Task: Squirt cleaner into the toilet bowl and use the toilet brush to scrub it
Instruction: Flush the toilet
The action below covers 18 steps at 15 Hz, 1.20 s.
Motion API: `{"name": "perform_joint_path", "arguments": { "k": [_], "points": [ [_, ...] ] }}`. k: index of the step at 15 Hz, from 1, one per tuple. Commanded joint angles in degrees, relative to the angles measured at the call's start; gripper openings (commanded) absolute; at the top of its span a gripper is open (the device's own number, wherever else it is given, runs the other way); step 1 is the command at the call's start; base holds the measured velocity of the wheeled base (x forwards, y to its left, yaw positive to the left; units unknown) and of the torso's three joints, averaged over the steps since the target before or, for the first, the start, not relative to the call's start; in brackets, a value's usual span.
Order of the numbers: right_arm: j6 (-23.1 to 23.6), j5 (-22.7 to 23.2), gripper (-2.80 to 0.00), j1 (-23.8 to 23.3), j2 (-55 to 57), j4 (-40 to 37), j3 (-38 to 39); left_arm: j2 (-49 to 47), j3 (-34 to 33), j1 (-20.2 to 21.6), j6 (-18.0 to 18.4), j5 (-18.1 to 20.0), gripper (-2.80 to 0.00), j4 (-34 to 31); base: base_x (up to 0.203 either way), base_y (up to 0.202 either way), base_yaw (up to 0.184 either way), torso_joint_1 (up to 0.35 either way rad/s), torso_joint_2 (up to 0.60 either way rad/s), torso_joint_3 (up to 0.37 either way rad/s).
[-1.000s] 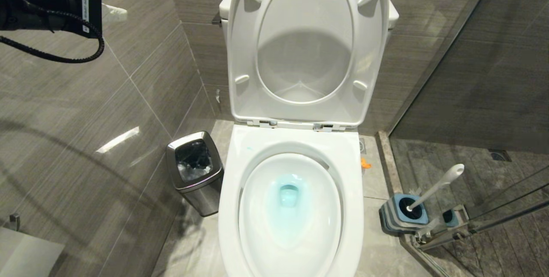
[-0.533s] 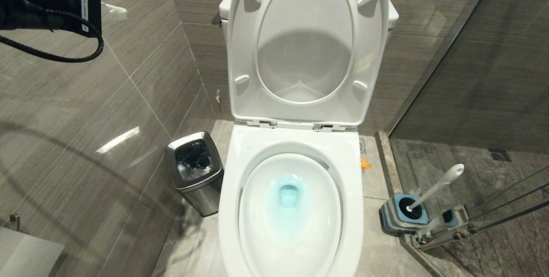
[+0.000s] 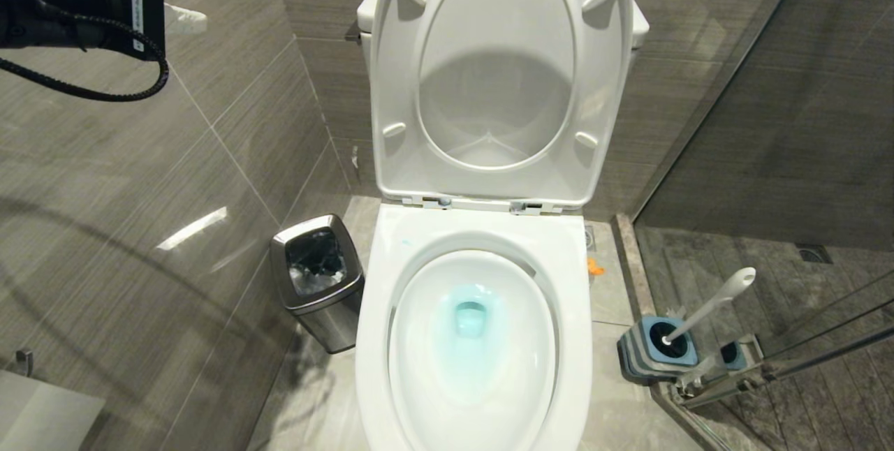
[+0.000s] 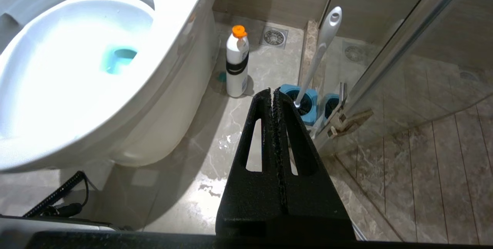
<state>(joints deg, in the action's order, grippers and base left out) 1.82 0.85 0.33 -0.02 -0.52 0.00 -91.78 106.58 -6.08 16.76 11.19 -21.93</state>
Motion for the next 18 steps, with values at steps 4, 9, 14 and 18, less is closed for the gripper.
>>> {"name": "perform_joint_path", "arguments": {
  "k": [4,9,14,18],
  "points": [
    [-0.06,0.03,-2.8,0.02,0.02,0.0,0.0,-0.41,0.03,0.02,-0.05,0.15,-2.8,1.54,0.066,0.0,0.001,0.0,0.0,0.004],
    [0.03,0.03,-2.8,0.02,0.02,0.0,0.05,-0.59,0.03,0.02,0.03,0.15,-2.8,1.63,0.0,0.0,0.0,0.0,0.0,0.0],
    [0.03,0.03,-2.8,0.02,0.02,0.0,0.09,-0.68,-0.01,0.02,0.11,0.15,-2.8,1.63,0.0,0.0,0.0,0.0,0.0,0.0],
    [0.03,0.03,-2.8,0.02,0.02,0.0,0.09,-1.87,0.29,0.11,0.64,-0.27,-2.8,1.0,0.0,0.0,0.0,0.0,0.0,0.0]
  ]
}}
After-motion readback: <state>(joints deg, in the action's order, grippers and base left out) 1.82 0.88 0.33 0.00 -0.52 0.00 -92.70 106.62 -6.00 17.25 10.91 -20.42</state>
